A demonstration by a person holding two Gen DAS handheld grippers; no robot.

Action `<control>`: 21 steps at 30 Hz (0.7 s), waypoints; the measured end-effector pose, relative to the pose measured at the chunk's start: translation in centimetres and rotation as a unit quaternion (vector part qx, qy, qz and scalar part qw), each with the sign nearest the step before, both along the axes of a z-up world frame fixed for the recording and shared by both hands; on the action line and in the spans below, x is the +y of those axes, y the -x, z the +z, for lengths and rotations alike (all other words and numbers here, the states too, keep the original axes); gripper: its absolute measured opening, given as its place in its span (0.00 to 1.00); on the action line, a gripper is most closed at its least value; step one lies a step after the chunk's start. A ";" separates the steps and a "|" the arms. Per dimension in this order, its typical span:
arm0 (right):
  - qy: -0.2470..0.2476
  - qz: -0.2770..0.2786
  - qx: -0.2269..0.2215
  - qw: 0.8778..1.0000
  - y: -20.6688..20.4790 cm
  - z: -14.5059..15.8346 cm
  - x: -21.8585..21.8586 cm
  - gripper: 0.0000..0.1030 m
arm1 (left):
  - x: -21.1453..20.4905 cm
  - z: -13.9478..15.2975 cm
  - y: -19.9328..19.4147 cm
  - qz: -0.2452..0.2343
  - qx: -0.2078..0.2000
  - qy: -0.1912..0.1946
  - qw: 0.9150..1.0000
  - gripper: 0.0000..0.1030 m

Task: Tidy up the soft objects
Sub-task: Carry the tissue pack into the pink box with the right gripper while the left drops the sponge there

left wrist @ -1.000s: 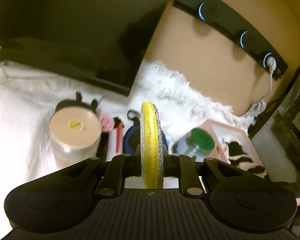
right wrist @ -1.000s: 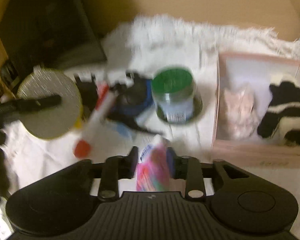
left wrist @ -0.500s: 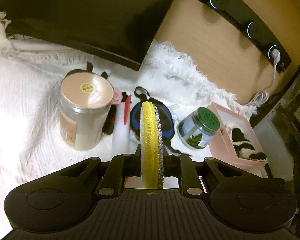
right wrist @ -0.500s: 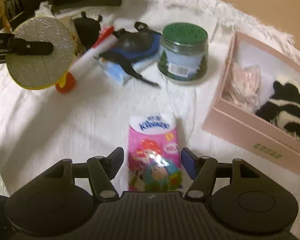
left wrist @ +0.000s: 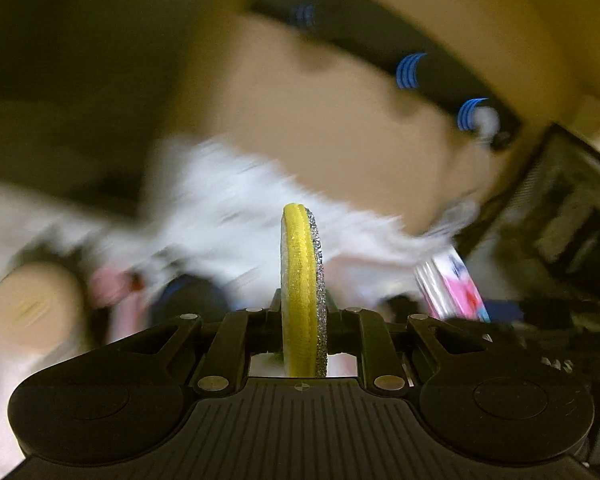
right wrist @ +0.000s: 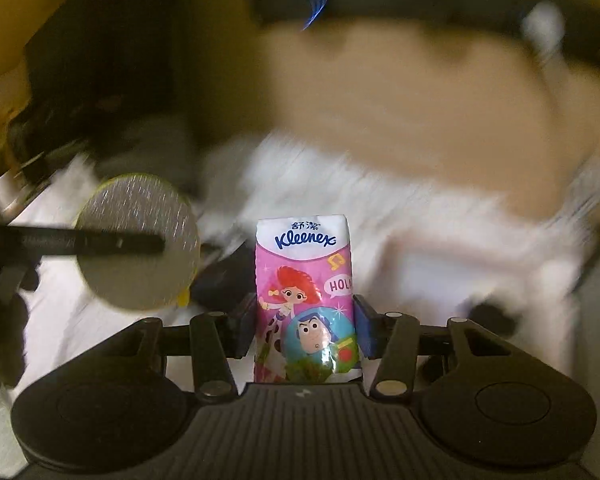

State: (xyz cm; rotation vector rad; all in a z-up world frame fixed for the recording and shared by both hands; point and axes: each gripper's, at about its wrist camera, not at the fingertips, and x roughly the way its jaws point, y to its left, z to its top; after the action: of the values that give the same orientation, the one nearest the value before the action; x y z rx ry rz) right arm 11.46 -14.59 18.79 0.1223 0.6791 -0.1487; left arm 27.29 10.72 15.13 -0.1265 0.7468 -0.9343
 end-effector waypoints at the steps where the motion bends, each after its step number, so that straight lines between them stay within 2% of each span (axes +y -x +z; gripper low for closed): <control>1: 0.016 -0.015 -0.012 1.000 0.4 1.0 -1.2 0.47 | -1.7 0.9 0.1 -0.016 -0.006 0.009 1.000 0.18; 4: 0.046 -0.068 -0.027 0.996 1.6 2.8 -4.8 0.48 | -7.9 2.6 0.6 -0.068 -0.005 0.049 0.996 0.20; 6: 0.053 -0.102 -0.028 0.993 2.4 3.0 -7.0 0.48 | -12.1 2.0 0.4 -0.109 0.032 0.082 0.990 0.23; 7: 0.053 -0.117 -0.027 0.991 2.9 2.9 -8.0 0.48 | -14.0 1.1 0.2 -0.121 0.055 0.082 0.988 0.23; 8: 0.047 -0.133 -0.025 0.990 3.4 2.6 -9.0 0.48 | -15.9 0.0 0.2 -0.122 0.068 0.067 0.988 0.23; 9: 0.037 -0.145 -0.021 0.989 3.8 2.2 -9.8 0.48 | -17.7 -1.0 0.4 -0.117 0.069 0.034 0.990 0.23; 11: 0.010 -0.161 -0.012 0.987 4.4 1.2 -11.1 0.48 | -19.8 -2.8 1.3 -0.102 0.041 -0.025 0.994 0.23; 15: -0.045 -0.171 0.006 0.984 4.3 -1.0 -12.9 0.49 | -18.4 -3.9 2.3 -0.073 0.007 -0.029 0.997 0.23; 18: -0.077 -0.171 0.017 0.982 2.9 -2.3 -13.4 0.48 | -15.6 -3.2 2.6 -0.055 -0.016 -0.027 0.998 0.23; 21: -0.087 -0.167 0.019 0.982 0.6 -3.8 -13.4 0.48 | -12.3 -2.4 3.6 -0.027 -0.051 -0.015 0.998 0.23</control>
State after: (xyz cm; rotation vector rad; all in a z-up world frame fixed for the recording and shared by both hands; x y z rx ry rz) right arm 10.87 -28.02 15.00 0.4032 0.7063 -0.4144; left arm 23.66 -1.56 12.75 -0.0312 0.6730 -0.9737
